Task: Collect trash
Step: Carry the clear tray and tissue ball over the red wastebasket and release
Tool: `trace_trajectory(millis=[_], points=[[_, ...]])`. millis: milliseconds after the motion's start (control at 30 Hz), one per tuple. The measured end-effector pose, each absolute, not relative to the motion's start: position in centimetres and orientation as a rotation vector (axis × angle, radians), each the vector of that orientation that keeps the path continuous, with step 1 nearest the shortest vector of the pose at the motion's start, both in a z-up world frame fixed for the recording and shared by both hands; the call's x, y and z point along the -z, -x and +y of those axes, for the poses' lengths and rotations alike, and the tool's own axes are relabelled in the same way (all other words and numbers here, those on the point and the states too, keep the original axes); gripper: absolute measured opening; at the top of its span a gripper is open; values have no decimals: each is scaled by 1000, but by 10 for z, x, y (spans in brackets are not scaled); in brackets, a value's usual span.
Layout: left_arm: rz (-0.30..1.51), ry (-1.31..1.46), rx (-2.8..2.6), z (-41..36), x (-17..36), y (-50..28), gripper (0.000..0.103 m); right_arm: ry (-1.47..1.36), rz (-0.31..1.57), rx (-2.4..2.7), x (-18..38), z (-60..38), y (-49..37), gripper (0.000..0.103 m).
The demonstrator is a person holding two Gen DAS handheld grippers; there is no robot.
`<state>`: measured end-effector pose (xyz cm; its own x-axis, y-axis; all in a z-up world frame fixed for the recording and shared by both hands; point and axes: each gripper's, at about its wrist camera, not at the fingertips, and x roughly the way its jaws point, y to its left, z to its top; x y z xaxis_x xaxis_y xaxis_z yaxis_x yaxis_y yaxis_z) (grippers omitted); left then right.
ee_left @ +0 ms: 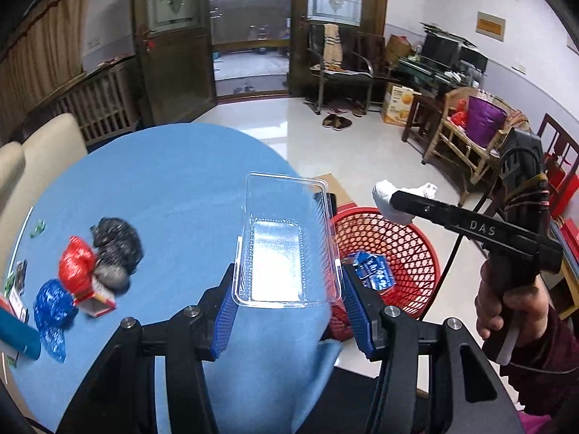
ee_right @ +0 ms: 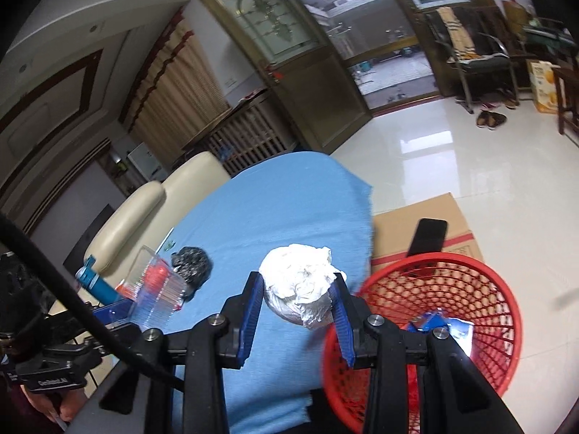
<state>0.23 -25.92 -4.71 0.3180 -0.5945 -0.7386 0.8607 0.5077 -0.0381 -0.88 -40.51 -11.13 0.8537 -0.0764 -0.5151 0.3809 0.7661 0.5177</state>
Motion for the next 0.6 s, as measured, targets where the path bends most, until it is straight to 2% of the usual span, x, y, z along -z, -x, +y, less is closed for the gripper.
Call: trace_trajectory(millis=[600], points=[[747, -476, 1097, -315, 46, 27, 56, -756, 479, 386, 136, -457, 63, 40]])
